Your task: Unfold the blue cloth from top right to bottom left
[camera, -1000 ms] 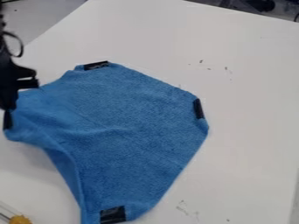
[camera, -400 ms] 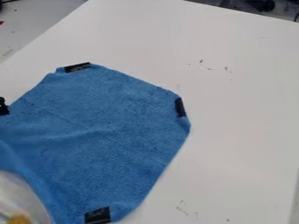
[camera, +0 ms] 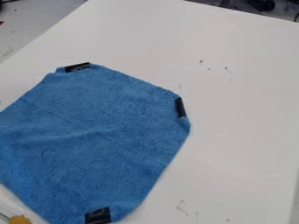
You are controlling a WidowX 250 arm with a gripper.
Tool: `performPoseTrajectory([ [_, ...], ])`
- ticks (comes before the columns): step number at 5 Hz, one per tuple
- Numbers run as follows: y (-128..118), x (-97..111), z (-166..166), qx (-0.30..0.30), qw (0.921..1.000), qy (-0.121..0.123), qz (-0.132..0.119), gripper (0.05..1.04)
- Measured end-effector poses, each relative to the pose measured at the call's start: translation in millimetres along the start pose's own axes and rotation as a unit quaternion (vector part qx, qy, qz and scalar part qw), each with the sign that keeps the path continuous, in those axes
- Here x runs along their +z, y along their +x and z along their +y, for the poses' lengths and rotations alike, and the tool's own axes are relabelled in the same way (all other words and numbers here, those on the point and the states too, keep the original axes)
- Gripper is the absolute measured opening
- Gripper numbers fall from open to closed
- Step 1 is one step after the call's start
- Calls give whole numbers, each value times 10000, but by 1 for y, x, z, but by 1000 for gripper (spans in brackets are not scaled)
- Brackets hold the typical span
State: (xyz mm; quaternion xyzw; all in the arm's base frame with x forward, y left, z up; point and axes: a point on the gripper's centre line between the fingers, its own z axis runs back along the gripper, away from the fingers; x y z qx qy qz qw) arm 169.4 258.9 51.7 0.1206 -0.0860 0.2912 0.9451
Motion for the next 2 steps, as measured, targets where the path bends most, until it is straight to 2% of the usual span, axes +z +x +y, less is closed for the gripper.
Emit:
performPoseTrajectory([
  [1, 4, 7, -16, -239, 9997, -96, 39, 1004],
  [2, 5, 10, -36, -383, 9984, -386, 130, 999],
])
